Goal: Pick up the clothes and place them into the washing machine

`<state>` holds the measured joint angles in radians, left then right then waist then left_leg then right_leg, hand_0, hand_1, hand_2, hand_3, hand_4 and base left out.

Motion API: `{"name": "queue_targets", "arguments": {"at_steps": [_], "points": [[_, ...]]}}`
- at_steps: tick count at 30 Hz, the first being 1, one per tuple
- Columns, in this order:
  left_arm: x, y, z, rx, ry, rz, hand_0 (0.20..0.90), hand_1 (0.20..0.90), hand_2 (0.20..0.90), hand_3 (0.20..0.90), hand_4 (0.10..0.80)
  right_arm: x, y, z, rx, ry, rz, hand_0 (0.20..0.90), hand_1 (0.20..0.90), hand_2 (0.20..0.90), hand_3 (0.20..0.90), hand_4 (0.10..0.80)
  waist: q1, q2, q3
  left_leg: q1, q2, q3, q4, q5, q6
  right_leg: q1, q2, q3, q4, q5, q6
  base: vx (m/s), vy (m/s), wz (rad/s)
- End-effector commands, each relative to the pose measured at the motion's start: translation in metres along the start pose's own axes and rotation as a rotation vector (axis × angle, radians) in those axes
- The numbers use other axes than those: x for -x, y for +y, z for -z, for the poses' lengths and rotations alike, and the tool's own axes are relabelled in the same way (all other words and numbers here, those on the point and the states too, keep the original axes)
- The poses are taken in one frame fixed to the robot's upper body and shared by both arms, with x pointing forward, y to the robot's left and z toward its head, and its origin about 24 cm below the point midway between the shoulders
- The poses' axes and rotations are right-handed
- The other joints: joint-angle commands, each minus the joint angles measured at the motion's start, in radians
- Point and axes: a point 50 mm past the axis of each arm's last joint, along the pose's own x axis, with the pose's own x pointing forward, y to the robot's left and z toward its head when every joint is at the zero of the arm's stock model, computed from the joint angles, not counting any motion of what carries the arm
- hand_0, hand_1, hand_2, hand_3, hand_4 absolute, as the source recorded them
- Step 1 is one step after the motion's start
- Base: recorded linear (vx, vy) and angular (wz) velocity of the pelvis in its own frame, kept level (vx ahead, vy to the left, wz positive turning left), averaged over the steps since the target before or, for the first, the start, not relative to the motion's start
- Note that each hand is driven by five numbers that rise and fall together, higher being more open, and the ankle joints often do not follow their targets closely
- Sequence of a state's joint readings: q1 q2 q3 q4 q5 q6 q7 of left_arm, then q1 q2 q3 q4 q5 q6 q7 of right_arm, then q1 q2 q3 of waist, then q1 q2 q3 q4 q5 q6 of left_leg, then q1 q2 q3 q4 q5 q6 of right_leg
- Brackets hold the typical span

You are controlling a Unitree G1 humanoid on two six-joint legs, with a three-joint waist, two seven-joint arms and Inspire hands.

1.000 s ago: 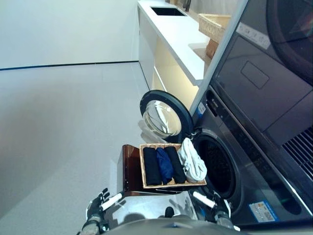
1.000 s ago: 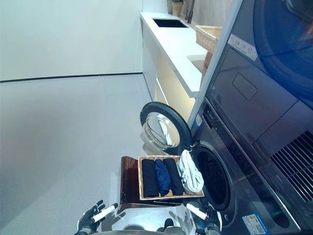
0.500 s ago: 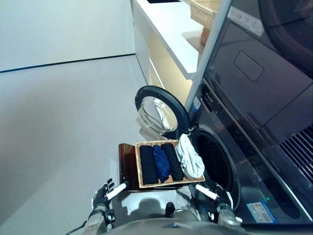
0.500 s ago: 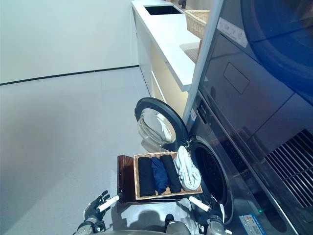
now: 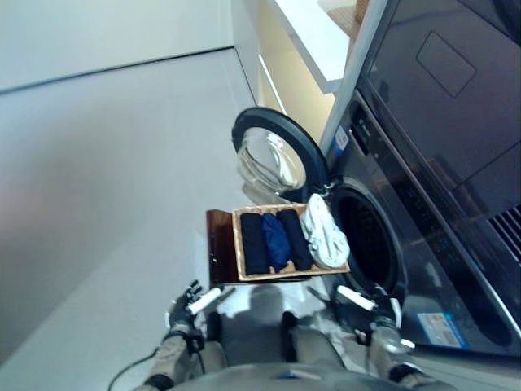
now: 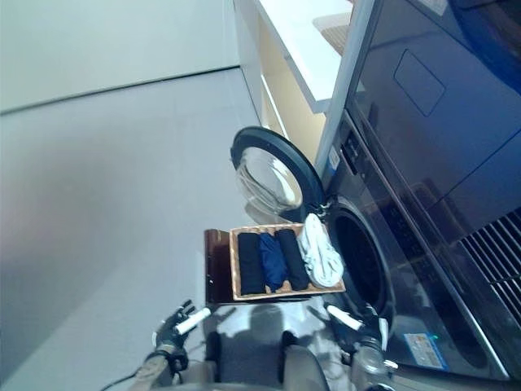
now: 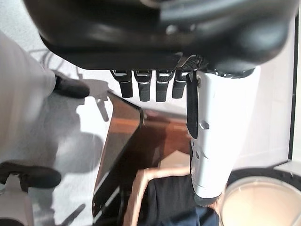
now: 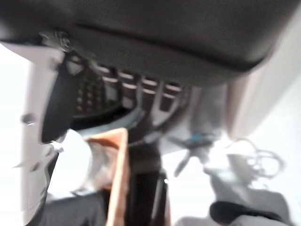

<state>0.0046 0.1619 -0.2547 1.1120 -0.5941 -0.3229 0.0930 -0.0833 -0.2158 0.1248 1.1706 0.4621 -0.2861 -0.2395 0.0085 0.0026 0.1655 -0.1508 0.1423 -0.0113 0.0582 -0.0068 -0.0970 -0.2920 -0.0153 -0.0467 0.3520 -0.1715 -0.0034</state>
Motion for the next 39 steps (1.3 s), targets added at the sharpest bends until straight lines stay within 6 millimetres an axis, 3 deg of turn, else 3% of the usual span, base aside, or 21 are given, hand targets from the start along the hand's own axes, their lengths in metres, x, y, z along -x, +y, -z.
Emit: {"name": "queue_targets", "arguments": {"at_steps": [1, 4, 7, 11, 19, 21, 24, 26, 31, 34, 35, 37, 39], "points": [[-0.007, -0.013, -0.026, 0.035, -0.127, 0.023, 0.900, 0.900, 0.900, 0.900, 0.800, -0.005, -0.021, -0.019, -0.035, -0.104, 0.072, 0.900, 0.900, 0.900, 0.900, 0.800, -0.002, 0.009, -0.040, -0.139, -0.007, -0.002, -0.097, 0.213, -0.010, 0.279, -0.045, 0.064, -0.287, 0.114, 0.094, 0.202, 0.137, -0.20], [-0.008, -0.013, -0.029, 0.027, -0.133, 0.021, 0.900, 0.900, 0.900, 0.900, 0.800, -0.004, -0.018, -0.018, -0.048, -0.096, 0.069, 0.900, 0.900, 0.900, 0.900, 0.800, 0.003, 0.003, -0.053, -0.138, -0.033, -0.007, -0.042, 0.171, 0.016, 0.309, -0.082, 0.096, -0.276, 0.091, 0.110, 0.216, 0.169, -0.12], [-0.010, -0.010, -0.038, 0.017, -0.162, 0.019, 0.900, 0.900, 0.900, 0.900, 0.800, -0.004, -0.015, -0.016, -0.054, -0.081, 0.056, 0.900, 0.900, 0.900, 0.900, 0.800, 0.005, -0.011, -0.069, -0.146, -0.066, 0.010, 0.009, 0.131, 0.045, 0.311, -0.127, 0.121, -0.253, 0.115, 0.135, 0.211, 0.137, -0.28], [-0.011, -0.007, -0.043, 0.000, -0.182, 0.014, 0.900, 0.900, 0.900, 0.900, 0.800, -0.006, -0.011, -0.019, -0.058, -0.085, 0.053, 0.900, 0.900, 0.900, 0.900, 0.800, 0.001, -0.017, -0.079, -0.154, -0.084, 0.033, 0.025, 0.111, 0.062, 0.289, -0.156, 0.130, -0.248, 0.139, 0.151, 0.122, 0.109, -0.43], [-0.011, -0.001, -0.039, -0.003, -0.163, -0.001, 0.900, 0.900, 0.900, 0.900, 0.800, -0.003, -0.007, -0.013, -0.057, -0.061, 0.036, 0.900, 0.900, 0.900, 0.900, 0.800, -0.017, -0.039, -0.103, -0.145, -0.144, 0.078, 0.050, 0.062, 0.087, 0.299, -0.221, 0.100, -0.235, 0.301, 0.182, 0.108, 0.089, 0.01], [-0.010, 0.001, -0.037, -0.007, -0.156, -0.006, 0.900, 0.900, 0.900, 0.900, 0.800, -0.004, -0.009, -0.016, -0.072, -0.079, 0.042, 0.900, 0.900, 0.900, 0.900, 0.800, -0.021, -0.038, -0.108, -0.154, -0.151, 0.124, 0.036, 0.076, 0.087, 0.303, -0.222, 0.086, -0.240, 0.319, 0.185, 0.018, 0.057, 0.24], [-0.009, 0.003, -0.032, -0.017, -0.138, -0.012, 0.900, 0.900, 0.900, 0.900, 0.800, -0.003, -0.006, -0.019, -0.083, -0.092, 0.037, 0.900, 0.900, 0.900, 0.900, 0.800, -0.025, -0.041, -0.113, -0.145, -0.161, 0.120, 0.037, 0.055, 0.095, 0.302, -0.236, 0.064, -0.226, 0.310, 0.183, 0.036, 0.068, 0.06], [-0.009, 0.003, -0.031, -0.019, -0.133, -0.012, 0.900, 0.900, 0.900, 0.900, 0.800, -0.004, -0.005, -0.021, -0.073, -0.099, 0.033, 0.900, 0.900, 0.900, 0.900, 0.800, -0.022, -0.040, -0.108, -0.137, -0.169, 0.121, 0.041, 0.042, 0.107, 0.278, -0.246, 0.065, -0.168, 0.340, 0.182, 0.022, 0.082, 0.13], [-0.010, 0.007, -0.033, -0.028, -0.133, -0.019, 0.900, 0.900, 0.900, 0.900, 0.800, -0.005, 0.004, -0.032, -0.075, -0.138, 0.010, 0.900, 0.900, 0.900, 0.900, 0.800, -0.035, -0.008, -0.062, -0.069, -0.173, 0.112, 0.023, 0.019, 0.145, 0.180, -0.252, 0.042, 0.032, 0.381, 0.148, 0.006, 0.110, -0.01], [-0.011, 0.009, -0.037, -0.030, -0.143, -0.026, 0.900, 0.900, 0.900, 0.900, 0.800, -0.004, 0.009, -0.036, -0.072, -0.155, -0.007, 0.900, 0.900, 0.900, 0.900, 0.800, -0.040, -0.006, -0.048, -0.045, -0.168, 0.115, 0.019, 0.008, 0.145, 0.164, -0.279, -0.003, 0.039, 0.361, 0.141, 0.042, 0.017, 0.08], [-0.012, 0.010, -0.042, -0.025, -0.156, -0.031, 0.900, 0.900, 0.900, 0.900, 0.800, -0.005, 0.011, -0.040, -0.066, -0.169, -0.013, 0.900, 0.900, 0.900, 0.900, 0.800, -0.044, -0.002, -0.042, -0.034, -0.156, 0.113, 0.025, -0.006, 0.132, 0.146, -0.304, -0.030, -0.015, 0.320, 0.138, 0.055, -0.073, 0.10], [-0.013, 0.011, -0.044, -0.021, -0.161, -0.040, 0.900, 0.900, 0.900, 0.900, 0.800, -0.005, 0.014, -0.045, -0.068, -0.181, -0.019, 0.900, 0.900, 0.900, 0.900, 0.800, -0.053, -0.002, -0.029, -0.033, -0.139, 0.104, 0.040, -0.018, 0.113, 0.123, -0.333, -0.040, -0.083, 0.306, 0.145, 0.063, -0.128, -0.03], [-0.014, 0.012, -0.047, -0.015, -0.167, -0.052, 0.900, 0.900, 0.900, 0.900, 0.800, -0.006, 0.017, -0.048, -0.071, -0.189, -0.021, 0.900, 0.900, 0.900, 0.900, 0.800, -0.065, -0.012, -0.017, -0.024, -0.128, 0.094, 0.049, -0.035, 0.093, 0.105, -0.372, -0.052, -0.179, 0.333, 0.162, 0.086, -0.178, -0.10]]}}
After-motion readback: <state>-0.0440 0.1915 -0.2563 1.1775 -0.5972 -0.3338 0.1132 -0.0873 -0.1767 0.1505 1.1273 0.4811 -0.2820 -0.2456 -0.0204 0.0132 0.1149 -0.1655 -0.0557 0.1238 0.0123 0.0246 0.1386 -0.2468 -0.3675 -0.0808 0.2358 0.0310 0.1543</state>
